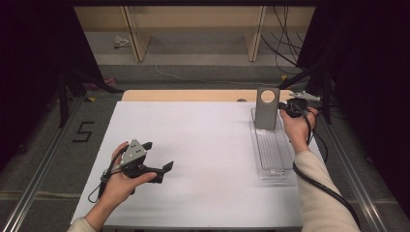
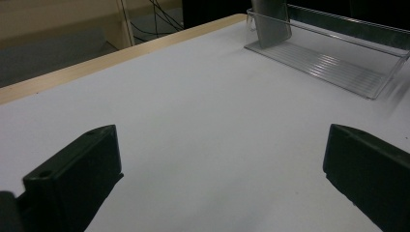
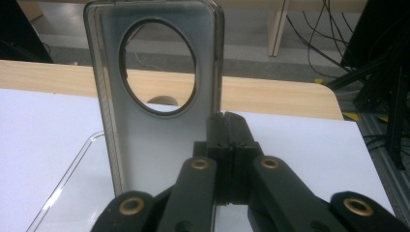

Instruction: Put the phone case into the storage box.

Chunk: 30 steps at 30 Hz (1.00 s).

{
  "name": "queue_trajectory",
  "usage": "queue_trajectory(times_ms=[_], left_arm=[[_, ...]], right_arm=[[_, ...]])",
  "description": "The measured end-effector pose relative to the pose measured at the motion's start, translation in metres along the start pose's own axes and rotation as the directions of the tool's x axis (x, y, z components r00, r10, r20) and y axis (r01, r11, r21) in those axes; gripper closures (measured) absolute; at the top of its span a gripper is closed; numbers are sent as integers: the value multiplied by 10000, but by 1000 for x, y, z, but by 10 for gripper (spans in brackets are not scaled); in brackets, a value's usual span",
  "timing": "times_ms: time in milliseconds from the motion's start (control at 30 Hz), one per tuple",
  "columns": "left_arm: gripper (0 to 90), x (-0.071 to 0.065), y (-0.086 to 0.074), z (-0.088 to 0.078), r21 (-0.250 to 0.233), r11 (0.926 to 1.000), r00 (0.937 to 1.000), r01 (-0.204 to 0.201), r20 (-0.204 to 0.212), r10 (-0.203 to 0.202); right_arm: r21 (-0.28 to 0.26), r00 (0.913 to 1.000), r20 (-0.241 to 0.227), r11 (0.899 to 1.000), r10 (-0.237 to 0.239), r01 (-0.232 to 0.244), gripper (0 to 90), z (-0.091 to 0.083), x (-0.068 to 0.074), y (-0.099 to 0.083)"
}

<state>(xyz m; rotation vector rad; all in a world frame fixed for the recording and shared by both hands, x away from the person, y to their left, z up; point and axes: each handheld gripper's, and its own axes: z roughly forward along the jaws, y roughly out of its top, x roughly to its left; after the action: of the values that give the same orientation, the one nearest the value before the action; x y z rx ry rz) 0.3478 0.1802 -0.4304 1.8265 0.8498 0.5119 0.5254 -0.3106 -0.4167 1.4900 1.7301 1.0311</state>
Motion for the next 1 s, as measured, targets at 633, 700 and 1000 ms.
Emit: queue_trajectory(times_ms=[633, 700, 1000], left_arm=[[0, 1, 0, -1, 25, 10000, 10000, 26, -62, -26], [1, 1, 0, -1, 35, 10000, 10000, 17, -51, -17], [5, 1, -1, -1, 83, 10000, 10000, 43, -49, -42]], right_arm=[[-278, 9989, -9, 9985, -469, 468, 802, -16, 8, 7], [-290, 9985, -75, 9981, -538, 536, 787, -17, 10, 7], [-511, 9972, -452, 9971, -593, 570, 675, -25, 16, 6]])
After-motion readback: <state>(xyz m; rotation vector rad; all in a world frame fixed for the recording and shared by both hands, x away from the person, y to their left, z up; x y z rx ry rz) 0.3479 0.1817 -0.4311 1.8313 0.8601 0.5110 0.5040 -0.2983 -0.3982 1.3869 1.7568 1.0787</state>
